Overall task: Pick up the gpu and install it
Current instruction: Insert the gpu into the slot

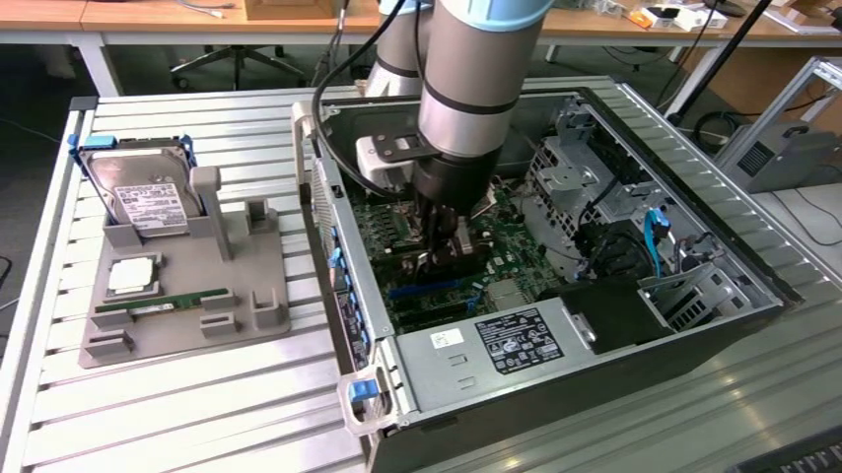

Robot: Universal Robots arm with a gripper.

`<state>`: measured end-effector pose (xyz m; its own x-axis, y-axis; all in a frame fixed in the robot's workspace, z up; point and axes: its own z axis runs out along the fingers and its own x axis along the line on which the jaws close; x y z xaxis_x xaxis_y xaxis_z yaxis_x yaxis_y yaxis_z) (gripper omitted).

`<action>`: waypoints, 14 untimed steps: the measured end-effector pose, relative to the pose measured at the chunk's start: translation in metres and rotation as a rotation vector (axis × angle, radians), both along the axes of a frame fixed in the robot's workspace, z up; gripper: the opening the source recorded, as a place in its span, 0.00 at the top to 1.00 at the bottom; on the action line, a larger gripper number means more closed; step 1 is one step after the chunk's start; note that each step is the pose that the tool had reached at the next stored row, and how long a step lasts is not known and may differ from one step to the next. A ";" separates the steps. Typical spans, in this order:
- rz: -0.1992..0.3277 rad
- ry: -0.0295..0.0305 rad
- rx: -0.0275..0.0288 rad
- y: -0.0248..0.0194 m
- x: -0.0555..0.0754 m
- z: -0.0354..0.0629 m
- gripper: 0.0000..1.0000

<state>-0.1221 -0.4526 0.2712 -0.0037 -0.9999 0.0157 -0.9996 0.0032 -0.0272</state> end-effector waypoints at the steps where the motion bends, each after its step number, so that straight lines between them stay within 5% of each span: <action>1: 0.000 0.0000 0.0000 0.0000 -0.001 -0.0007 0.73; 14: 0.000 0.0000 -0.0001 0.0000 -0.002 -0.0082 0.73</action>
<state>-0.1245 -0.4526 0.2630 -0.0037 -0.9999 0.0158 -0.9996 0.0032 -0.0271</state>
